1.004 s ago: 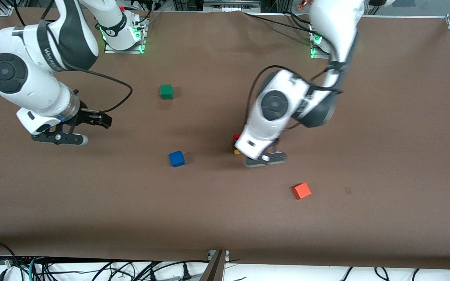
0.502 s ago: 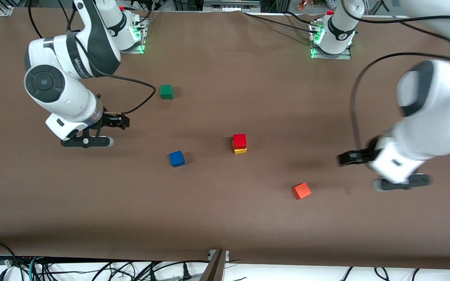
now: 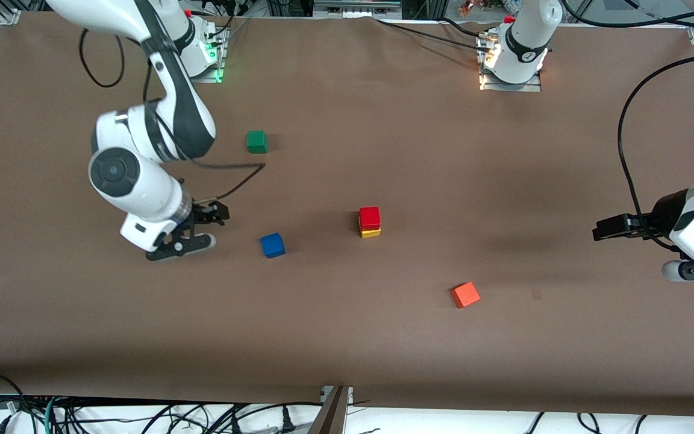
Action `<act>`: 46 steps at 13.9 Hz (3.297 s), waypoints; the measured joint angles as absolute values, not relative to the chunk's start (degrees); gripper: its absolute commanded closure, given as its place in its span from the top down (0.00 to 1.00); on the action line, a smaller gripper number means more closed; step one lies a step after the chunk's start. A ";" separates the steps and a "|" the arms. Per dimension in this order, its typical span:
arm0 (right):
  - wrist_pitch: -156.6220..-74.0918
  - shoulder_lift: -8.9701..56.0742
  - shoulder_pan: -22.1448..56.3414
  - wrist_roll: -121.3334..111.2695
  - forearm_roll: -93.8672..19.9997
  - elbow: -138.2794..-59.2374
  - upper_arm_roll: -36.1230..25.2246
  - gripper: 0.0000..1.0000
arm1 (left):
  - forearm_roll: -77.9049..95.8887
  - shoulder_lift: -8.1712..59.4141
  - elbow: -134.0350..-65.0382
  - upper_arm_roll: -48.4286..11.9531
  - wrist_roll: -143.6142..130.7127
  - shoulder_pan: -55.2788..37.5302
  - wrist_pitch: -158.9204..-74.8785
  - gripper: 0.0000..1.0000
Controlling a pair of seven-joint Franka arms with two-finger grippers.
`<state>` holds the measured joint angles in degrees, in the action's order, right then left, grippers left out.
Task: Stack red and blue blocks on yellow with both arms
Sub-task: 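Withdraw the left gripper while the right gripper reaches the blue cube, then close the right gripper on the blue cube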
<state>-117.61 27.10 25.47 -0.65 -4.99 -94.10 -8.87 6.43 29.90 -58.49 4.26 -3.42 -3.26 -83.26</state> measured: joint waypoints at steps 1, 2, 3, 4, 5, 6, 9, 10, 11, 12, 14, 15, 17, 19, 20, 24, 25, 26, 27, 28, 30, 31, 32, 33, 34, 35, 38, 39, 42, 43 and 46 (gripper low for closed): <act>-119.39 28.55 25.54 -0.80 -5.51 -94.04 -8.84 1.00 | 6.39 29.76 -58.50 4.22 -3.42 -3.28 -83.08 1.00; -121.53 29.81 25.66 -0.90 -6.08 -94.00 -8.71 1.00 | 6.35 29.52 -58.56 4.21 -3.42 -3.28 -83.01 1.00; -123.52 30.91 25.88 -0.92 -6.72 -93.93 -8.29 1.00 | 6.18 28.88 -58.88 4.22 -3.43 -3.26 -82.97 1.00; -125.33 31.90 26.19 -0.92 -7.24 -93.85 -7.72 1.00 | 5.49 27.48 -60.06 4.20 -3.48 -3.17 -83.22 1.00; -127.27 32.86 26.56 -0.91 -7.55 -93.80 -7.20 1.00 | 4.62 25.26 -62.48 4.13 -3.48 -2.83 -84.01 1.00; -129.38 33.86 26.91 -0.91 -7.68 -93.75 -6.81 1.00 | 4.23 22.51 -65.89 3.83 -3.42 -2.15 -85.02 1.00; -134.26 36.54 27.38 -0.90 -7.81 -93.66 -6.09 1.00 | 1.52 15.69 -75.10 1.10 -2.99 0.35 -85.73 1.00; -135.58 37.45 27.40 -0.82 -7.84 -93.47 -5.73 1.00 | 0.03 14.18 -77.47 -0.99 -2.80 1.62 -85.97 1.00; -136.42 38.40 27.42 -0.41 -7.92 -92.89 -5.37 1.00 | -1.30 12.96 -79.53 -3.64 -2.78 3.21 -86.41 1.00; -136.78 39.34 27.53 0.31 -8.01 -91.96 -5.07 1.00 | -2.23 12.06 -81.23 -5.77 -2.78 4.37 -86.81 1.00; -136.81 40.74 28.06 2.03 -8.07 -90.23 -4.82 1.00 | -2.55 10.82 -83.90 -7.12 -2.78 5.00 -87.88 1.00; -136.82 41.14 28.28 2.57 -8.08 -89.80 -4.76 1.00 | -2.55 10.47 -84.72 -7.20 -2.73 5.09 -88.07 1.00; -137.38 41.70 28.62 2.98 -8.19 -89.65 -4.73 1.00 | -2.56 10.35 -85.32 -7.20 -2.69 5.29 -88.41 1.00; -138.31 42.68 28.89 4.24 -8.19 -89.65 -4.65 1.00 | -2.56 10.34 -85.38 -7.25 -2.69 5.39 -88.74 1.00; -138.70 43.21 29.15 4.58 -8.20 -89.64 -4.62 1.00 | -2.56 10.34 -85.38 -7.26 -2.69 5.41 -88.82 1.00; -139.20 43.61 29.79 5.22 -8.21 -89.54 -4.62 0.98 | -2.56 10.34 -85.34 -7.45 -2.69 5.42 -89.25 1.00; -139.20 43.61 29.78 5.28 -8.23 -89.54 -4.63 0.98 | -2.56 10.35 -85.28 -7.46 -2.69 5.43 -89.44 1.00; -139.20 43.61 29.76 5.31 -8.24 -89.54 -4.64 0.99 | -2.56 10.35 -85.11 -7.47 -2.69 5.43 -89.76 1.00; -139.20 43.61 29.72 5.31 -8.24 -89.54 -4.67 0.99 | -2.56 10.37 -84.82 -7.48 -2.69 5.43 -89.90 1.00; -139.19 43.61 29.65 5.31 -8.24 -89.52 -4.70 0.99 | -2.56 10.40 -84.52 -7.48 -2.69 5.43 -89.92 1.00; -138.90 43.60 29.37 5.31 -8.24 -89.35 -4.83 0.99 | -2.56 10.43 -84.17 -7.49 -2.69 5.43 -89.92 1.00; -138.39 43.58 29.17 5.31 -8.25 -89.13 -4.86 0.99 | -2.56 10.47 -84.11 -7.54 -2.69 5.43 -89.92 1.00; -137.74 43.48 29.03 5.31 -8.28 -88.89 -4.88 0.99 | -2.56 10.55 -84.10 -7.64 -2.69 5.41 -89.92 1.00; -136.97 43.27 28.93 5.31 -8.29 -88.73 -4.89 0.99 | -2.56 10.67 -84.08 -7.73 -2.69 5.38 -89.92 1.00; -136.25 43.08 28.86 5.31 -8.71 -88.68 -4.89 0.99 | -2.56 10.81 -84.05 -7.78 -2.69 5.38 -89.93 1.00; -135.94 42.98 28.84 5.35 -9.70 -88.66 -4.89 0.99 | -2.55 10.94 -84.02 -7.80 -2.69 5.38 -89.93 1.00; -135.76 42.96 28.93 5.78 -11.76 -88.61 -4.85 0.99 | -2.56 11.05 -83.90 -7.77 -2.69 5.46 -89.94 1.00; -135.72 42.96 28.96 6.09 -11.88 -88.61 -4.83 0.99 | -2.56 11.06 -83.82 -7.75 -2.69 5.50 -89.95 1.00; -135.43 43.03 29.01 6.44 -11.93 -88.63 -4.79 0.98 | -2.55 11.18 -83.02 -7.74 -2.69 5.54 -89.99 1.00; -135.41 43.08 29.00 6.45 -11.93 -88.68 -4.79 0.95 | -2.56 11.25 -82.73 -7.74 -2.69 5.55 -89.99 1.00; -135.42 43.17 29.00 6.45 -11.94 -89.02 -4.79 0.85 | -2.56 11.59 -82.34 -7.74 -2.69 5.56 -89.99 1.00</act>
<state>-135.42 43.17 29.00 6.45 -11.94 -89.02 -4.79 -2.56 11.59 -82.34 -7.74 -2.69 5.56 -89.99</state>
